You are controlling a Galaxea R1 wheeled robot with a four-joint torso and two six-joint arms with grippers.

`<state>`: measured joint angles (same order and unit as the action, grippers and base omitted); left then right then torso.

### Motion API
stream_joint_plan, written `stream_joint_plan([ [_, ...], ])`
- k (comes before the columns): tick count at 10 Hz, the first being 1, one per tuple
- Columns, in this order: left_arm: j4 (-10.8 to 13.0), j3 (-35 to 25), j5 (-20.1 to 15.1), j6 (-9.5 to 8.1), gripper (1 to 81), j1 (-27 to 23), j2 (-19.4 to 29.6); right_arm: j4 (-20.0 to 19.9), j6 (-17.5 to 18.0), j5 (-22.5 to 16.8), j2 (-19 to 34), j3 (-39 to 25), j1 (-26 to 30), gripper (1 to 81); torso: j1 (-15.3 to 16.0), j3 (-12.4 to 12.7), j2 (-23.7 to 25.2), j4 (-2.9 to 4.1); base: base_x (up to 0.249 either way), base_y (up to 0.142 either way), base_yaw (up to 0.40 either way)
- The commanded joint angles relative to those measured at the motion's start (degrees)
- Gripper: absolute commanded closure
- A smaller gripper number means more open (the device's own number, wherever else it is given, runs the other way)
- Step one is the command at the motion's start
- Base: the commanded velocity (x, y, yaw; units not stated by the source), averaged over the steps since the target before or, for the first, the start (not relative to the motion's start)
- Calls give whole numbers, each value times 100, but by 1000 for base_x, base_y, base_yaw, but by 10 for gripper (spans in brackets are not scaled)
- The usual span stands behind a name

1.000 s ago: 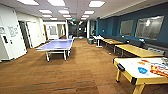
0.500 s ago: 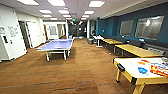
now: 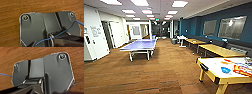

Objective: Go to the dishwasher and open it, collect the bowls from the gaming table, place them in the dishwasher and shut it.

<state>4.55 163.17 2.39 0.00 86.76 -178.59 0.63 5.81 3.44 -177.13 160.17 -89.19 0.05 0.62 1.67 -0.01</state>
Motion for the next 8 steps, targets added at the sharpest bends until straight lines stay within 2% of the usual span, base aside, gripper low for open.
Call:
stream_joint_plan([
  [1,107,-13,-274,35,10,-348,-10,7,-1,-273,-18,-13,300,10,0,0,0,0,0,0,-397],
  [8,117,-13,-274,18,10,-348,-10,7,-1,-256,-44,-13,265,10,0,2,0,0,0,0,-400],
])
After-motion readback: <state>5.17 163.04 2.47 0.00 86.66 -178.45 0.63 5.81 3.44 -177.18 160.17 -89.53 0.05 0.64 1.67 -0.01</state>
